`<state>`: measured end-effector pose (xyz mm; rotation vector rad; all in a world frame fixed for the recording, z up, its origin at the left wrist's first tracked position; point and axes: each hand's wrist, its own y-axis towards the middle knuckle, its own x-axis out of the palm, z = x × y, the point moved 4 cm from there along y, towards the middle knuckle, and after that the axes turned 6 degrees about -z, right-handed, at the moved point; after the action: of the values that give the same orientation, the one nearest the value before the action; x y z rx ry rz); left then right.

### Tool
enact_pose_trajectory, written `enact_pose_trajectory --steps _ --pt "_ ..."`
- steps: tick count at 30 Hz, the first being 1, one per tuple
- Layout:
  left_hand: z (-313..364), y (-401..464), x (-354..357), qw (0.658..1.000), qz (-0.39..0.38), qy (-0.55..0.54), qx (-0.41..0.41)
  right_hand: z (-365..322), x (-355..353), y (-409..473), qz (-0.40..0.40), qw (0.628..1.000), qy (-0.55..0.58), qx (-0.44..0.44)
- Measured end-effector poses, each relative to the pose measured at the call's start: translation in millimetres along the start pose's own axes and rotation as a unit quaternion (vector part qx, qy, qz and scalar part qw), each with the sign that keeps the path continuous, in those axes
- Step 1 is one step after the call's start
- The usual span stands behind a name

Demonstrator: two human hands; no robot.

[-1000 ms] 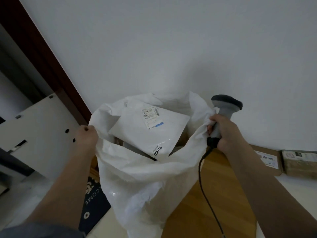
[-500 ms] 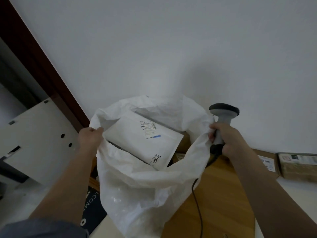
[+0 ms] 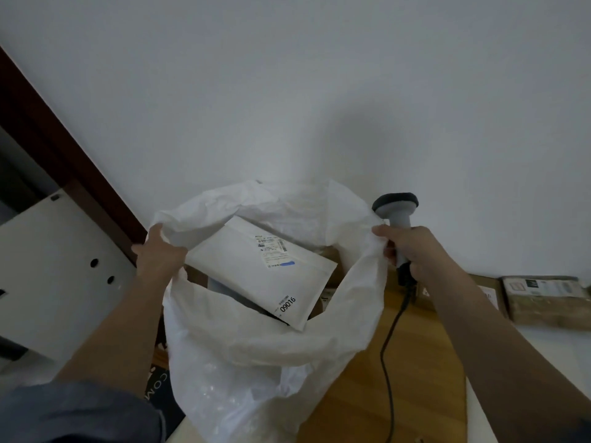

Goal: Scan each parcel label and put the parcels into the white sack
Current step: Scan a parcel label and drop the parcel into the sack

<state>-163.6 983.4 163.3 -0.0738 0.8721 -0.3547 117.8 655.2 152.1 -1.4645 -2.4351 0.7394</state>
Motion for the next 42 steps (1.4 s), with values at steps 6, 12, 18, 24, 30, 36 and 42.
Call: enact_pose_trajectory --steps 6,12,18,24,30,36,42 --pt "19 7 17 0.976 -0.025 -0.198 -0.086 -5 22 3 -0.044 0.998 0.051 0.017" --pt "35 11 -22 0.957 0.056 -0.278 0.051 -47 10 -7 -0.082 0.962 0.222 -0.134" --pt "12 10 3 0.996 -0.048 -0.066 0.024 -9 24 -2 -0.010 0.997 0.077 -0.012" --pt "15 2 -7 0.996 -0.006 0.092 0.000 11 -8 -6 0.110 0.992 0.057 -0.034" --pt "54 -35 12 0.954 0.121 0.232 0.147 28 -43 -25 0.168 0.983 0.042 -0.059" --pt "87 -89 92 0.904 -0.065 0.281 0.315 41 -60 -47 0.113 0.991 0.039 -0.060" --pt "107 -167 159 0.870 -0.108 0.251 0.410 59 -109 -59 0.075 0.995 0.063 -0.036"
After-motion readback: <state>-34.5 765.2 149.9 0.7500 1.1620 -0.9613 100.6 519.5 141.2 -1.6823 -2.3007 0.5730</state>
